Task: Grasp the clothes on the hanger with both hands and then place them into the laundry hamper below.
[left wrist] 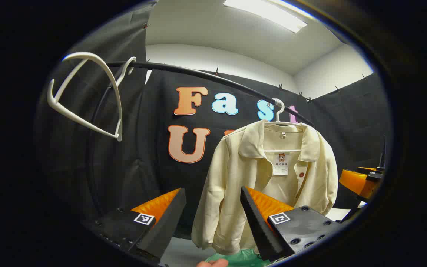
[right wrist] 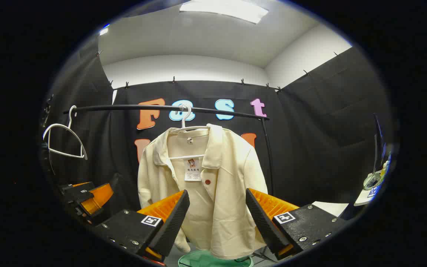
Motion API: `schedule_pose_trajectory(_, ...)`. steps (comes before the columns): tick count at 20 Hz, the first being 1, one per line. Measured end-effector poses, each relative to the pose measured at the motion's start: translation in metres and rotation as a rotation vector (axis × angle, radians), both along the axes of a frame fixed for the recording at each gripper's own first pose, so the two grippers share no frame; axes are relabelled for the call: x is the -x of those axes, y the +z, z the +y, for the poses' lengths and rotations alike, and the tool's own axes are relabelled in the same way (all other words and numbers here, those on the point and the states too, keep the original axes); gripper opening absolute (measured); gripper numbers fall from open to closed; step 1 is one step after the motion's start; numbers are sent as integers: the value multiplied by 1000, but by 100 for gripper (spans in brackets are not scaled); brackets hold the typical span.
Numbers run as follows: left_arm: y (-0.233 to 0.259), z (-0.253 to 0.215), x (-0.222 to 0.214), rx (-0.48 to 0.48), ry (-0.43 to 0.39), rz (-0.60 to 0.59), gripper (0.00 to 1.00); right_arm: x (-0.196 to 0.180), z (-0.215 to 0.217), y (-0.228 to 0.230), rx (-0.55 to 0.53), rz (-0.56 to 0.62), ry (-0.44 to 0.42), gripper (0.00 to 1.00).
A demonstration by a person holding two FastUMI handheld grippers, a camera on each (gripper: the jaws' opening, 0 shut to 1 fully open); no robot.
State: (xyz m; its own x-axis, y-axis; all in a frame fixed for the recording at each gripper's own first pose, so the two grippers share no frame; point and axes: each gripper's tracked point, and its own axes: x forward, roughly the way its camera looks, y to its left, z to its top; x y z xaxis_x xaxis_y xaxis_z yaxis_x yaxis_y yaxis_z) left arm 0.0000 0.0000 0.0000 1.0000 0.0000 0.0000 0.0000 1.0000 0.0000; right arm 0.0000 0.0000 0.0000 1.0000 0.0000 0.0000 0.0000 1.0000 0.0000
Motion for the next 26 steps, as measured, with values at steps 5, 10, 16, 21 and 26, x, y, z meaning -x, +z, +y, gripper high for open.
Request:
schedule_pose_trajectory(5, -2, -1, -1, 8, -6, 1, 100, -1, -3, -1, -3, 2, -5, 94)
schedule_pose_trajectory(10, 0, 4, 1, 5, 8, 2, 96, -5, 1, -6, -6, 12, 10, 94)
schedule_pose_trajectory(16, 4, 7, 2, -5, 15, -12, 96, -4, 5, -2, 4, 10, 19, 94)
schedule_pose_trajectory(21, 2, 1, 5, 2, -6, -5, 96, -23, 3, -5, 21, 0, -16, 94)
schedule_pose_trajectory(26, 4, 1, 4, 2, -9, -8, 100, -75, 19, -17, 35, 12, -15, 94)
